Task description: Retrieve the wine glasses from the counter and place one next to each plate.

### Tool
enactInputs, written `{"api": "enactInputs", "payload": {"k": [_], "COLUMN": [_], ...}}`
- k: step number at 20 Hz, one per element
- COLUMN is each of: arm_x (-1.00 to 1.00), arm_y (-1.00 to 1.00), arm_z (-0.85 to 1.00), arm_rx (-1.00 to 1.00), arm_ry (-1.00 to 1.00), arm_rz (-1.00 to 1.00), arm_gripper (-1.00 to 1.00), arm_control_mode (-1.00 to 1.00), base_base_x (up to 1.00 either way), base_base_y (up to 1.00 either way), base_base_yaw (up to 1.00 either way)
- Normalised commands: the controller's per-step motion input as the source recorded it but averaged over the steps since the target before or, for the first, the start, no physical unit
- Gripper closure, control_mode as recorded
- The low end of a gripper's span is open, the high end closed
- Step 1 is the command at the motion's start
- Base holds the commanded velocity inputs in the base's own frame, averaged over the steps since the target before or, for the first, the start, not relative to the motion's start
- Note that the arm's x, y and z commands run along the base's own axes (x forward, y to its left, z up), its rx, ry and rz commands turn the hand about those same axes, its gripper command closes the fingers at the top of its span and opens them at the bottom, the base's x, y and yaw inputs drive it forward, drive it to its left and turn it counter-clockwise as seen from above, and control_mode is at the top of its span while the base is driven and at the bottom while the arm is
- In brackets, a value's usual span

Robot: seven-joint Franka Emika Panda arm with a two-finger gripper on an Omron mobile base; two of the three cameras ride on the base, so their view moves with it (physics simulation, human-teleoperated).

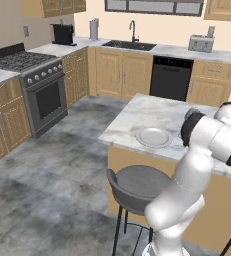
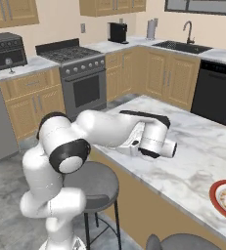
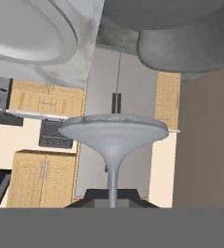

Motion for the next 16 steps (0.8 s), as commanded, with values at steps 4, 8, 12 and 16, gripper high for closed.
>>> {"api": "enactInputs", "payload": {"k": [4,8,12,16], "arm_x": [0.50,0.23,0.10,0.02], "arm_y": [-0.23,-0.01,-0.08,-0.03], "arm_z": [-0.42,-0.12,-0.13,-0.17], "arm_rx": [0.00,0.00,0.00,0.00], "arm_ry": [-0.02,0.07,0.17,0.13], "arm_rz": [0.00,-0.05,-0.03,-0.01], "arm_gripper": [1.00,1.00,1.00,1.00], "arm_control_mode": [-1.00,-1.00,-1.00,-1.00], "base_base_x": [0.00,0.00,0.00,0.00], "base_base_y": [0.00,0.00,0.00,0.00], "base_base_yaw": [0.00,0.00,0.00,0.00]}}
